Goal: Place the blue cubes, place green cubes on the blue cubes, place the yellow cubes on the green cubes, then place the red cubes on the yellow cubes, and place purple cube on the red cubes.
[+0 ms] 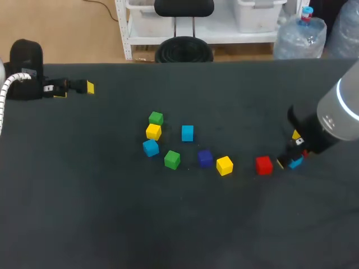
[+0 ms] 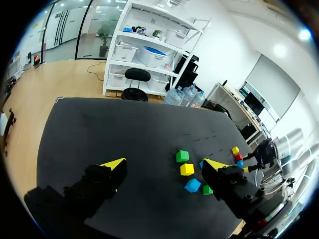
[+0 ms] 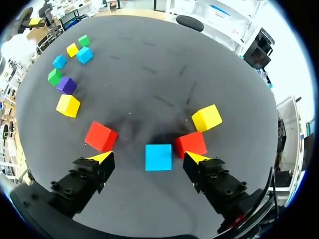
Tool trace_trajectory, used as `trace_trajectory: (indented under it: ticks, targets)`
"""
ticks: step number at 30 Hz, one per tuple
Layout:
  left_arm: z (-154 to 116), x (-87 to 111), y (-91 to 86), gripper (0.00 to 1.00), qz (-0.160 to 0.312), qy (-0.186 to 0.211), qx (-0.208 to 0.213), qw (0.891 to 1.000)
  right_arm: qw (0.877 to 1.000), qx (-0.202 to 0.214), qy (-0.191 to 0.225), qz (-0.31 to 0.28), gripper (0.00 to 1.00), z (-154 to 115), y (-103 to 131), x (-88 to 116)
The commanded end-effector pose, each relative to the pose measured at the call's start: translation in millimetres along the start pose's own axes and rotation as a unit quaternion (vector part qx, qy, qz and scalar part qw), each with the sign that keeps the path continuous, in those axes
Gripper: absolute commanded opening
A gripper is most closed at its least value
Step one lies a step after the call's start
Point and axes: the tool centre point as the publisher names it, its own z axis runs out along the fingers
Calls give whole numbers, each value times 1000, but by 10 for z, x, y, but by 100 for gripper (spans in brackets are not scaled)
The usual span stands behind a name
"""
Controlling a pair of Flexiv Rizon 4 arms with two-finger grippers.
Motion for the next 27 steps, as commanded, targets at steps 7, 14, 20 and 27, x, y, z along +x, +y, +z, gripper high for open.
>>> trace_trajectory:
  ticks: [7, 14, 20, 27]
  targets:
    - [-2, -15, -21, 100, -1, 4, -5, 1000, 1000, -4, 9, 2, 79, 63, -28, 62]
    - [-2, -15, -21, 100, -1, 4, -5, 1000, 1000, 1, 14, 6, 76, 113, -91, 95]
    - [-2, -15, -21, 100, -1, 4, -5, 1000, 1000, 2, 15, 6, 69, 157, -86, 82]
    - [-2, -15, -21, 100, -1, 4, -5, 1000, 1000, -2, 11, 3, 47, 165, -46, 51]
